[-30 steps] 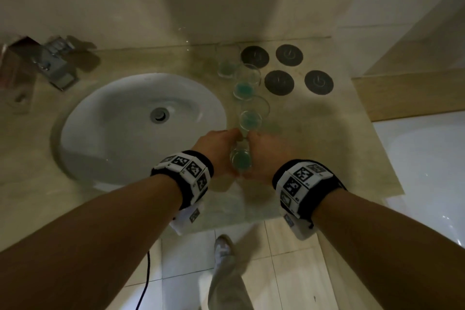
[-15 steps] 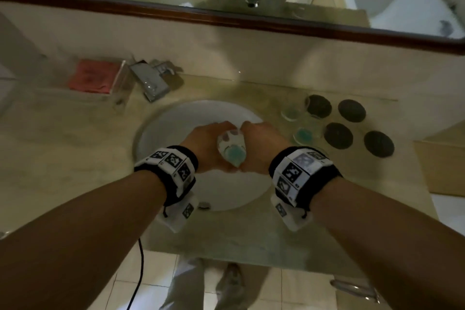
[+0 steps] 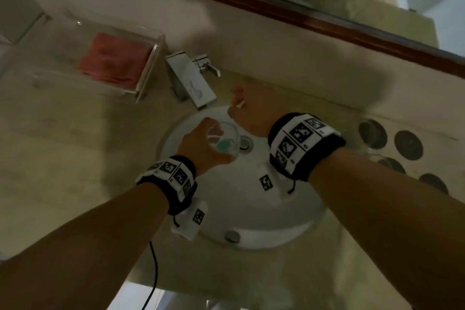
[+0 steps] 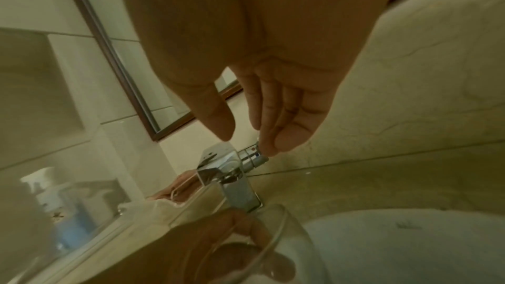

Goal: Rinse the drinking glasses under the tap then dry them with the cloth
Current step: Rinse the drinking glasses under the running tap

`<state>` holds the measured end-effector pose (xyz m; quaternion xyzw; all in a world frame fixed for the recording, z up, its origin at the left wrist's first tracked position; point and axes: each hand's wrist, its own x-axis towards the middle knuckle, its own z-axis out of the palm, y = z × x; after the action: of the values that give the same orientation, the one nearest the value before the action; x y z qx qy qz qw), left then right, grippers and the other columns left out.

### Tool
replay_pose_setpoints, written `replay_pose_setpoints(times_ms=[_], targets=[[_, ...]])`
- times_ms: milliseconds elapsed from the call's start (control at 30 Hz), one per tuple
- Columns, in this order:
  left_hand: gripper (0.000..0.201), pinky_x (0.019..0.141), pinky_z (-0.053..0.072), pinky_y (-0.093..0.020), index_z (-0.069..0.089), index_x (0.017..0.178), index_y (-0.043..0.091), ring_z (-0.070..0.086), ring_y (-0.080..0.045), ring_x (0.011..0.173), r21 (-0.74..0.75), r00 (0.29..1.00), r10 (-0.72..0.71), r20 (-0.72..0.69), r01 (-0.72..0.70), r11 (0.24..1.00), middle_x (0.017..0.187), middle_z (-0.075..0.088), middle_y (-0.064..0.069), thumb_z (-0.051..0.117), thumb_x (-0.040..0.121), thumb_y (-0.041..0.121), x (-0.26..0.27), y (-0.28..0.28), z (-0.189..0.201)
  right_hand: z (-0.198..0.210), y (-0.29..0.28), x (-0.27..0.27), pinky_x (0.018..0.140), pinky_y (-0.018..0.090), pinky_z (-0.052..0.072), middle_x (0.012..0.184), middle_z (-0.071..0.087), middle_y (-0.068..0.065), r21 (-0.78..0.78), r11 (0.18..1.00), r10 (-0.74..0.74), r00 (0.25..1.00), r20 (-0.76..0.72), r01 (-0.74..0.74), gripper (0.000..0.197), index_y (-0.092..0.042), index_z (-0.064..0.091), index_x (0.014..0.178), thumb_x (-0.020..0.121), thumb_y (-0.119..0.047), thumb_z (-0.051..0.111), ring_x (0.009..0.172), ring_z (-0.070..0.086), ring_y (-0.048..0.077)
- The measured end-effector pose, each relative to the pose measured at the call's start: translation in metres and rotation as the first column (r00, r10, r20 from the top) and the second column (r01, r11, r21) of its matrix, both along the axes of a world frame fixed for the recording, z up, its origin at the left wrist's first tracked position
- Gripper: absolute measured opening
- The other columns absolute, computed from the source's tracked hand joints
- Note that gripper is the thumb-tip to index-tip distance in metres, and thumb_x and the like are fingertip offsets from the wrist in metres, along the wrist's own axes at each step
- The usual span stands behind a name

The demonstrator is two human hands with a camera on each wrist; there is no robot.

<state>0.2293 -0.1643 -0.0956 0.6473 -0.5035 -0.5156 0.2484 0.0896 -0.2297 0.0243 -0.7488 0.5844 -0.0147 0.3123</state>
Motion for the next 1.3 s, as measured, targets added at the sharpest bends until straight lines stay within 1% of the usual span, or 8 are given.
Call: replay_pose_setpoints(times_ms=[167,267,633,767,900,1033,1100,1300], targets=[[0.083,0.097,0.055,-0.037,0.051,0.118,0.027,0.063,-0.011,0.111,0.063,0.996,0.048,-0.072,-0.043,0.997,0.116,0.063,0.012,0.093,0.049,0.043,0.016,-0.017,-0.026,-0.025,-0.036,0.025,0.101,0.034,0.044,0.135,0.059,0.016,-0.112,0.987,0.117,0.993,-0.019,-0.118,0.049,-0.017,0.036,0.150,0.103,-0.015,0.046,0.114,0.060,0.030],[0.088,0.099,0.054,-0.040,0.051,0.119,0.028,0.063,-0.011,0.112,0.086,0.993,0.060,-0.106,-0.051,0.995,0.115,0.063,0.012,0.086,0.041,0.051,0.020,-0.020,-0.032,-0.031,-0.052,0.033,0.111,0.034,0.035,0.153,0.042,0.010,-0.041,0.975,0.207,0.964,-0.166,-0.217,0.053,-0.022,0.026,0.154,0.104,-0.018,0.042,0.133,0.047,0.028],[0.081,0.098,0.054,-0.042,0.053,0.118,0.031,0.064,-0.007,0.106,0.059,0.988,0.095,-0.119,-0.088,0.994,0.108,0.061,0.025,0.091,0.048,0.044,0.024,-0.030,-0.038,-0.041,-0.080,0.040,0.102,0.031,0.043,0.138,0.057,0.003,-0.031,0.995,0.089,0.980,-0.179,-0.096,0.039,-0.021,0.056,0.135,0.096,-0.022,0.051,0.123,0.054,0.026],[0.086,0.099,0.053,-0.041,0.055,0.121,0.022,0.064,-0.012,0.108,0.048,0.984,0.133,-0.122,-0.128,0.991,0.108,0.063,0.019,0.090,0.045,0.040,0.026,-0.031,-0.035,-0.048,-0.087,0.036,0.104,0.030,0.040,0.134,0.060,0.002,-0.058,0.993,0.093,0.983,-0.157,-0.103,0.035,-0.023,0.060,0.129,0.095,-0.020,0.053,0.121,0.055,0.026],[0.083,0.100,0.053,-0.039,0.053,0.131,0.022,0.063,-0.012,0.109,0.045,0.985,0.143,-0.100,-0.139,0.989,0.117,0.065,0.009,0.095,0.059,0.024,0.025,-0.032,-0.033,-0.052,-0.089,0.031,0.103,0.029,0.041,0.133,0.061,0.003,-0.074,0.992,0.090,0.990,-0.113,-0.099,0.034,-0.021,0.063,0.126,0.093,-0.018,0.055,0.118,0.057,0.026],[0.088,0.101,0.052,-0.037,0.052,0.133,0.025,0.062,-0.013,0.112,0.029,0.986,0.141,-0.089,-0.139,0.990,0.124,0.065,0.007,0.094,0.057,0.037,0.022,-0.031,-0.033,-0.059,-0.091,0.026,0.096,0.022,0.038,0.132,0.062,0.000,-0.116,0.986,0.108,0.991,-0.084,-0.118,0.035,-0.022,0.062,0.126,0.092,-0.015,0.057,0.118,0.058,0.023],[0.086,0.101,0.051,-0.034,0.051,0.135,0.025,0.061,-0.013,0.113,0.022,0.989,0.137,-0.056,-0.136,0.990,0.126,0.064,0.007,0.093,0.061,0.034,0.020,-0.030,-0.031,-0.060,-0.092,0.024,0.093,0.020,0.035,0.133,0.062,-0.001,-0.116,0.985,0.118,0.990,-0.074,-0.126,0.037,-0.023,0.060,0.128,0.092,-0.017,0.058,0.119,0.058,0.021],[0.106,0.102,0.051,-0.041,0.046,0.142,0.027,0.060,-0.016,0.117,0.040,0.984,0.178,-0.004,-0.178,0.983,0.129,0.062,0.007,0.090,0.048,0.050,0.017,-0.026,-0.032,-0.063,-0.096,0.018,0.100,0.026,0.040,0.134,0.061,0.000,-0.115,0.981,0.153,0.987,-0.044,-0.157,0.038,-0.023,0.059,0.130,0.092,-0.019,0.060,0.120,0.057,0.022]])
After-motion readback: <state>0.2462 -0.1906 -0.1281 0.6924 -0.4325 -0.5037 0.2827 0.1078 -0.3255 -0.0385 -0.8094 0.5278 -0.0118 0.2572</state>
